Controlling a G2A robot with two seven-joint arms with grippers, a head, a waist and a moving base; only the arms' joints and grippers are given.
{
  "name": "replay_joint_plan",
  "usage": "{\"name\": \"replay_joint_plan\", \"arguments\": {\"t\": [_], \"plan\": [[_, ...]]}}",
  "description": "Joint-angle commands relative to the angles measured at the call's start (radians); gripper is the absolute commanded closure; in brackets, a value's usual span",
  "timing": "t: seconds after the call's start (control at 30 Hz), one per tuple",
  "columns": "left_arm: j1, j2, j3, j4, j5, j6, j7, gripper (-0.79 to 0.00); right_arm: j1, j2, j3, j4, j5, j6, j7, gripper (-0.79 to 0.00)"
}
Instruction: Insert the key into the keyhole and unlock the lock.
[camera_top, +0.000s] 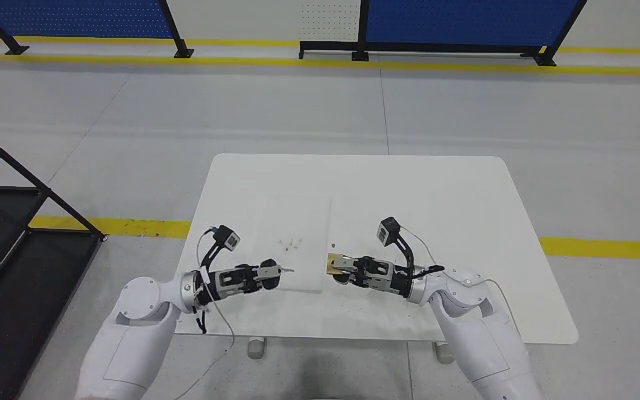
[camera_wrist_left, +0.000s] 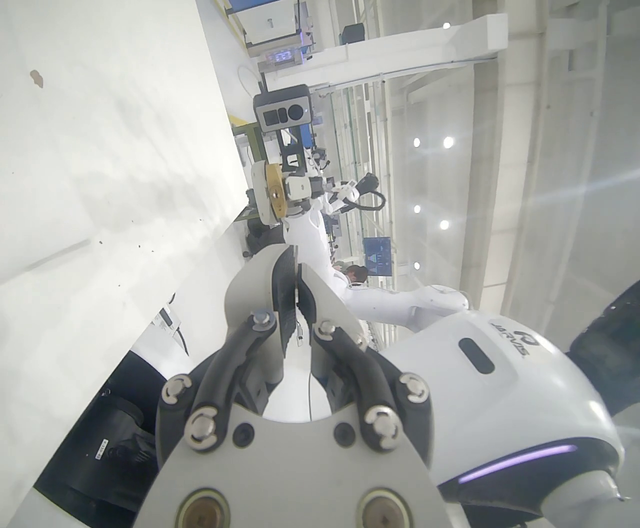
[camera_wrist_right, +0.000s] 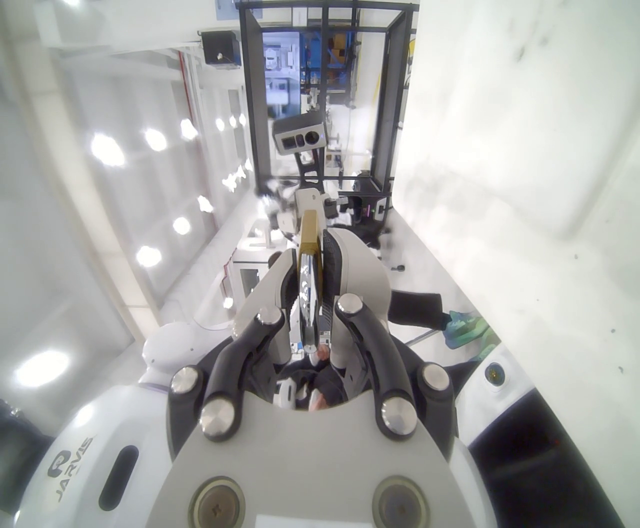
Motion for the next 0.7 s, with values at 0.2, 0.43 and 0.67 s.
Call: {"name": "replay_joint_plan", "arguments": {"t": [0.2, 0.43, 0.67], "plan": [[-0.021, -0.007, 0.077, 0.044, -0.028, -0.028, 0.032, 0.000, 0.000, 0.000, 0.000, 0.000, 0.000, 0.000, 0.000, 0.000], [-0.021, -0.007, 0.077, 0.044, -0.028, -0.028, 0.032, 0.000, 0.000, 0.000, 0.000, 0.000, 0.000, 0.000, 0.000, 0.000], [-0.021, -0.007, 0.077, 0.044, -0.028, -0.028, 0.032, 0.000, 0.000, 0.000, 0.000, 0.000, 0.000, 0.000, 0.000, 0.000]]}}
